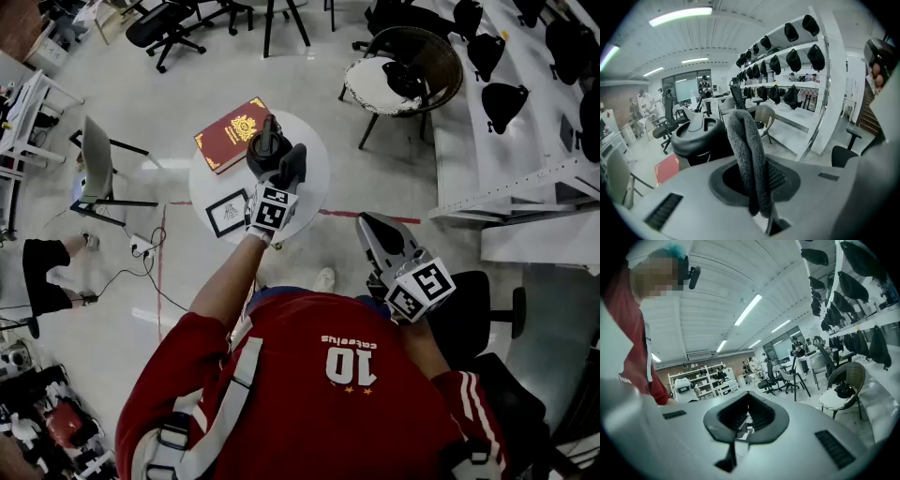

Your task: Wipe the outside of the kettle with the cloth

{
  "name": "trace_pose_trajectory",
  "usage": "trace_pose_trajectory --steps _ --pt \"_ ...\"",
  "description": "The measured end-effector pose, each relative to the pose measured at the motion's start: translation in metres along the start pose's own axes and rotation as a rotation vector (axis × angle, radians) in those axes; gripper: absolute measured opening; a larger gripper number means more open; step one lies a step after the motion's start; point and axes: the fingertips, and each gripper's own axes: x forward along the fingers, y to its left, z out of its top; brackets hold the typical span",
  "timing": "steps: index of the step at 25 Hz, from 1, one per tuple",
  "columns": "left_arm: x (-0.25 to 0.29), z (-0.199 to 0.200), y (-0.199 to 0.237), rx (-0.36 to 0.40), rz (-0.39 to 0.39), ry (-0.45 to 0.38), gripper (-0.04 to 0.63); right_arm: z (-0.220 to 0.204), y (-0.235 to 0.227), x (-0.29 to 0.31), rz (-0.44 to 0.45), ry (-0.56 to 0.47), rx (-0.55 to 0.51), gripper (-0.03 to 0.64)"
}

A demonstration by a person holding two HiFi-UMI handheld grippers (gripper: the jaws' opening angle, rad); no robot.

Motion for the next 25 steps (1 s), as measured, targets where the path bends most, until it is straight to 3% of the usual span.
trace_pose_trajectory --steps 8,14,19,25 --pt "-0.061 0.030 0.008 -0.004 -0.046 -0.115 0.049 0.012 0.030 0.035 0.033 -0.035 -0.015 0.015" --pt "-0.123 0.058 0.028 0.039 -0.065 -0.213 0.049 0.029 0.049 0.067 0.025 -0.053 -0.048 0.015" --pt "-0.182 0.087 0.051 0.075 -0.078 -0.309 0.049 0.055 0.063 0.089 -0.003 -0.073 -0.084 0.015" --pt "-0.249 0.122 0.088 0.043 -0.088 -0.460 0.049 0.093 0.066 0.101 -0.083 -0.126 -0.156 0.015"
